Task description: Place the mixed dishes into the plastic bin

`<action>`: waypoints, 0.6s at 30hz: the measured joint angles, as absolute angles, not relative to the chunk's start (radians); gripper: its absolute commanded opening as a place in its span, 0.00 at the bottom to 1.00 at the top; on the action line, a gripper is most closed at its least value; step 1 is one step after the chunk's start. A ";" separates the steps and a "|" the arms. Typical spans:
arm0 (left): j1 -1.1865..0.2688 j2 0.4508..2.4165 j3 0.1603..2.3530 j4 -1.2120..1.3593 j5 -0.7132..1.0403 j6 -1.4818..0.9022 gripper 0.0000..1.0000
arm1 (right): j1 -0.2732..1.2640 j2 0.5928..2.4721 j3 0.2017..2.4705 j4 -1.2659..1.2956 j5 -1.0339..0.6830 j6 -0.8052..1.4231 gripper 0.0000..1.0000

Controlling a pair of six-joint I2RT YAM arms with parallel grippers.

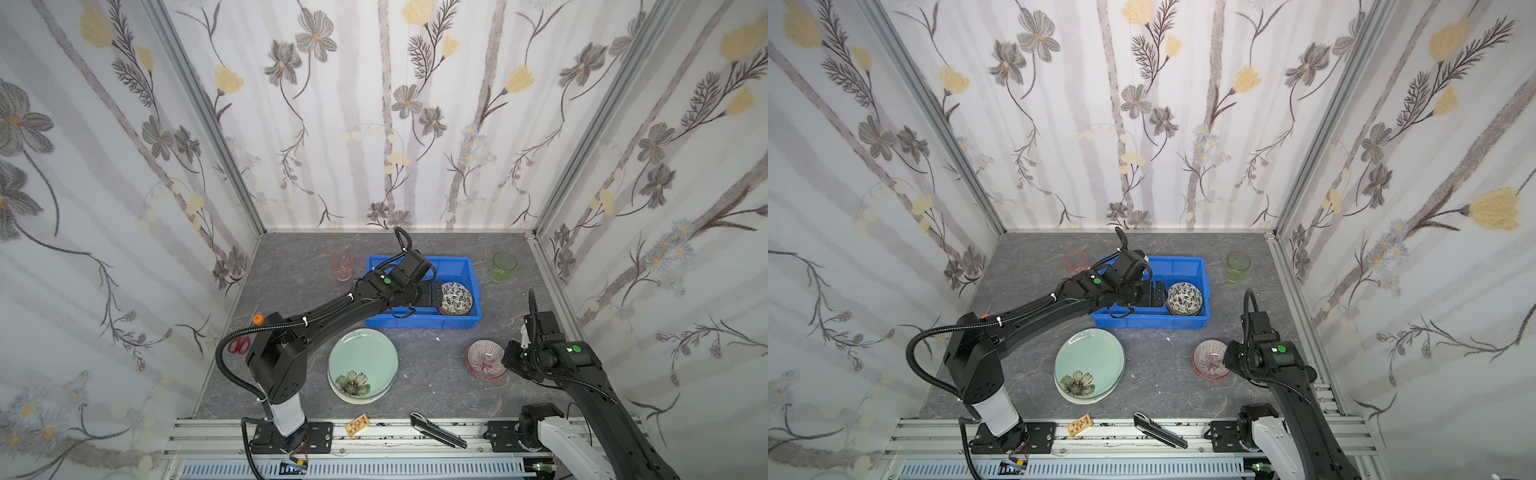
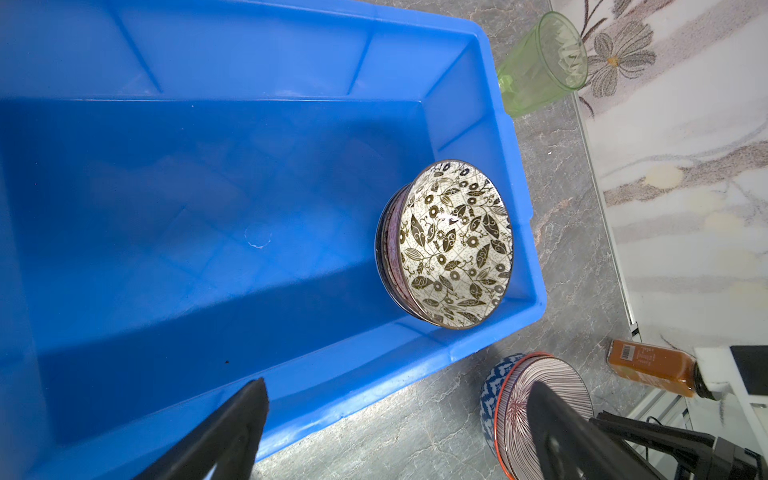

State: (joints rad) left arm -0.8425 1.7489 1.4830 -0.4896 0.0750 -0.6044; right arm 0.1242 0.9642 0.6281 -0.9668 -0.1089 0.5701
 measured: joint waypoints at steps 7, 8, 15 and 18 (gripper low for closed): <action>-0.842 1.745 1.454 -0.482 0.076 -0.633 1.00 | 0.124 0.986 0.609 -0.950 -0.110 0.556 0.27; -0.844 1.745 1.452 -0.482 0.076 -0.635 1.00 | 0.124 0.989 0.609 -0.947 -0.110 0.556 0.25; -0.851 1.744 1.441 -0.475 0.077 -0.644 1.00 | 0.125 0.983 0.602 -0.935 -0.109 0.556 0.17; -0.856 1.742 1.436 -0.474 0.080 -0.644 1.00 | 0.125 0.983 0.596 -0.932 -0.110 0.556 0.19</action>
State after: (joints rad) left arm -0.8558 1.7424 1.4361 -0.4740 0.0795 -0.6437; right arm 0.1249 0.9829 0.5964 -0.9318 -0.1097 0.5560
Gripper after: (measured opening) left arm 0.997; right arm 0.173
